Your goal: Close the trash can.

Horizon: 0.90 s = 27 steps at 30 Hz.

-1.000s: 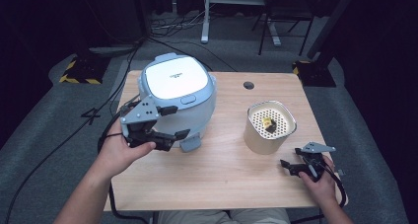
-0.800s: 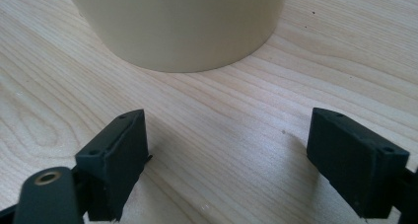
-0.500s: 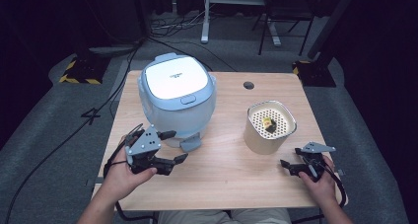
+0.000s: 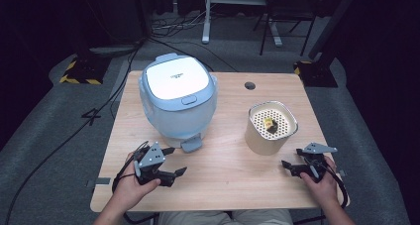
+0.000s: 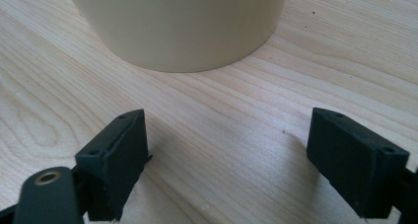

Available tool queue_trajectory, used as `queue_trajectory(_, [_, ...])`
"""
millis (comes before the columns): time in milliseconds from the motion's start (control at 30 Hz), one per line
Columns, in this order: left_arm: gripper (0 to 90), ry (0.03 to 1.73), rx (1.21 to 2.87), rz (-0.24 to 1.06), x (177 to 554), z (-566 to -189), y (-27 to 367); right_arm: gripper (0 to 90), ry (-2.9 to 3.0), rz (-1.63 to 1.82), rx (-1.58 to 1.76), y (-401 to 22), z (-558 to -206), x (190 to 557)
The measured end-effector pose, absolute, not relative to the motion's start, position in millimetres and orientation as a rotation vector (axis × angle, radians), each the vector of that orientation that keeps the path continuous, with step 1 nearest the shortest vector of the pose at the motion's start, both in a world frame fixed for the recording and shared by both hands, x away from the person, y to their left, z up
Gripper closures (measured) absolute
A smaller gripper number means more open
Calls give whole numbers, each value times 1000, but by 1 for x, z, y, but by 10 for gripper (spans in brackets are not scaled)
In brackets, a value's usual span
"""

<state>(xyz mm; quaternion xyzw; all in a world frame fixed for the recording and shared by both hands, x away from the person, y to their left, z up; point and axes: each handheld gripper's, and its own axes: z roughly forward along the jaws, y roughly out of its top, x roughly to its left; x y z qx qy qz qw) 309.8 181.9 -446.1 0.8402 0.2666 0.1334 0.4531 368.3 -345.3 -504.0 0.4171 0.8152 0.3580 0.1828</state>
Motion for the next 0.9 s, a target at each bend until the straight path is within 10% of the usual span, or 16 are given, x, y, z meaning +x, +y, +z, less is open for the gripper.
queue_trajectory(900, [149, 875, 2241, 326, 322, -504, 176, 162, 2300, 1010, 1176, -345, -504, 368])
